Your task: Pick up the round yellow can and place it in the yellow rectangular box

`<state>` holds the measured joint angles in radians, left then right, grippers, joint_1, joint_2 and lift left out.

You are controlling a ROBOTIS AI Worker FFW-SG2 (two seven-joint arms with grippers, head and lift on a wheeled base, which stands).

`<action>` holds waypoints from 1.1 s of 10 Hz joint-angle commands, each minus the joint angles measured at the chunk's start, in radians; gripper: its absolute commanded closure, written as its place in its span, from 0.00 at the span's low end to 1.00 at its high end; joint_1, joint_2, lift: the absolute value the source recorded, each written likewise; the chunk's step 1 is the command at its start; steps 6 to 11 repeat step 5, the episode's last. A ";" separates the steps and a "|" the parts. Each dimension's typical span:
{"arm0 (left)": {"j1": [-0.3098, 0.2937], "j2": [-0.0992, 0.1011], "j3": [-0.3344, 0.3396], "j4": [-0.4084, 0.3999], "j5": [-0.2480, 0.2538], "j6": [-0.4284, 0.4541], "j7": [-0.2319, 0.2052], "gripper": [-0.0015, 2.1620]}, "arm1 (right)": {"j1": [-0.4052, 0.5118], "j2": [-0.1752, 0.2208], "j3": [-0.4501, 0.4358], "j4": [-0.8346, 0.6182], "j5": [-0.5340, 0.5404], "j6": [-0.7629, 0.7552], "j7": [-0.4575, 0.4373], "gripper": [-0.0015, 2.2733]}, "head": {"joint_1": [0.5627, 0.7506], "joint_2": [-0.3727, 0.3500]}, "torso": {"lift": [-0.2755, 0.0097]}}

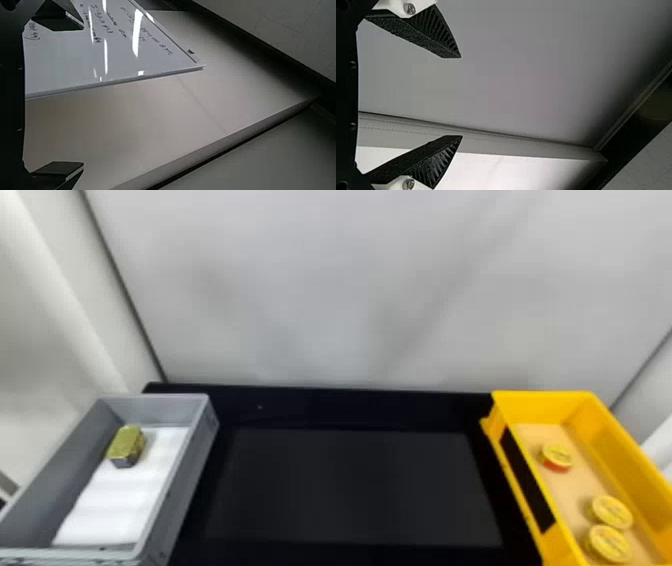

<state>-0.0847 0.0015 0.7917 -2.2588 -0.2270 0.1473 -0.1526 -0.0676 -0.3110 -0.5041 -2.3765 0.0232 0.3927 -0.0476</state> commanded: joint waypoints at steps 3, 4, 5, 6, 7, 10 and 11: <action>0.003 -0.004 0.012 -0.007 0.000 0.003 -0.002 0.02 | 0.002 -0.002 0.006 -0.009 0.023 0.049 -0.006 0.04 | 0.66 0.53 | 0.77; 0.008 -0.004 0.023 -0.015 0.000 0.006 -0.004 0.02 | -0.006 -0.002 0.019 -0.010 0.031 0.078 -0.011 0.04 | 0.66 0.53 | 0.77; 0.013 -0.004 0.034 -0.021 0.002 0.009 -0.004 0.02 | -0.021 -0.003 0.039 -0.010 0.047 0.114 -0.005 0.04 | 0.66 0.53 | 0.77; 0.013 -0.004 0.034 -0.021 0.002 0.009 -0.004 0.02 | -0.021 -0.003 0.039 -0.010 0.047 0.114 -0.005 0.04 | 0.66 0.53 | 0.77; 0.013 -0.004 0.034 -0.021 0.002 0.009 -0.004 0.02 | -0.021 -0.003 0.039 -0.010 0.047 0.114 -0.005 0.04 | 0.66 0.53 | 0.77; 0.013 -0.004 0.034 -0.021 0.002 0.009 -0.004 0.02 | -0.021 -0.003 0.039 -0.010 0.047 0.114 -0.005 0.04 | 0.66 0.53 | 0.77; 0.013 -0.004 0.034 -0.021 0.002 0.009 -0.004 0.02 | -0.021 -0.003 0.039 -0.010 0.047 0.114 -0.005 0.04 | 0.66 0.53 | 0.77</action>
